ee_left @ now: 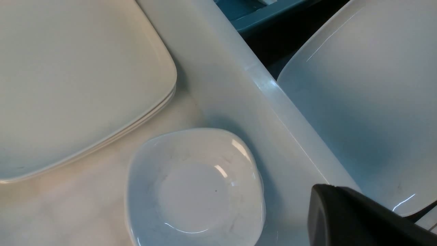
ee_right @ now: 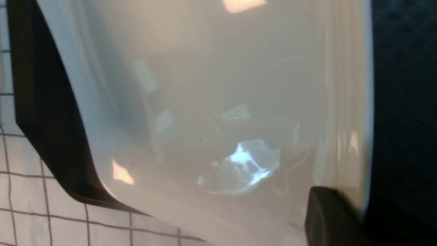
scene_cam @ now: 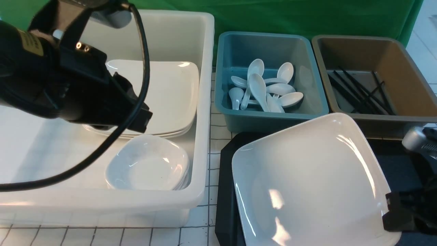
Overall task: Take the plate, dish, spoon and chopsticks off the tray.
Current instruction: Use the right arm to put the plate into the large storage box on the left
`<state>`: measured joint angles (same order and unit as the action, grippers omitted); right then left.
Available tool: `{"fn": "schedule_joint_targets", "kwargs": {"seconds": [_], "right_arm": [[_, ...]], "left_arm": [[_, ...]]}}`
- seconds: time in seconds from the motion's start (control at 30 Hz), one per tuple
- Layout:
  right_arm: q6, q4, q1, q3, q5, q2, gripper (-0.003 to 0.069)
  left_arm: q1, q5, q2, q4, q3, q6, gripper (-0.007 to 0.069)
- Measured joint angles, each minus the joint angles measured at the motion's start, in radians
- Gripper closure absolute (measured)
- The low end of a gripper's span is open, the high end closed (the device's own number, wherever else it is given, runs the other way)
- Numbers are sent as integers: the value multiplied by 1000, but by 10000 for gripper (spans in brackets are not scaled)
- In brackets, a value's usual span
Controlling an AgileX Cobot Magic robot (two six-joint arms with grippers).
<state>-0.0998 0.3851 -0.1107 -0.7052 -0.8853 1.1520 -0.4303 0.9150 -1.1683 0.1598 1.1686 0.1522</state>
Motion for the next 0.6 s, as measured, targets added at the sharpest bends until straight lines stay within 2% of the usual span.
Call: {"fn": "schedule_joint_targets", "kwargs": {"seconds": [0.6], "right_arm": [[17, -90, -2, -258, -95, -14, 623]], "left_arm": [[0, -13, 0, -5, 0, 0, 625]]}}
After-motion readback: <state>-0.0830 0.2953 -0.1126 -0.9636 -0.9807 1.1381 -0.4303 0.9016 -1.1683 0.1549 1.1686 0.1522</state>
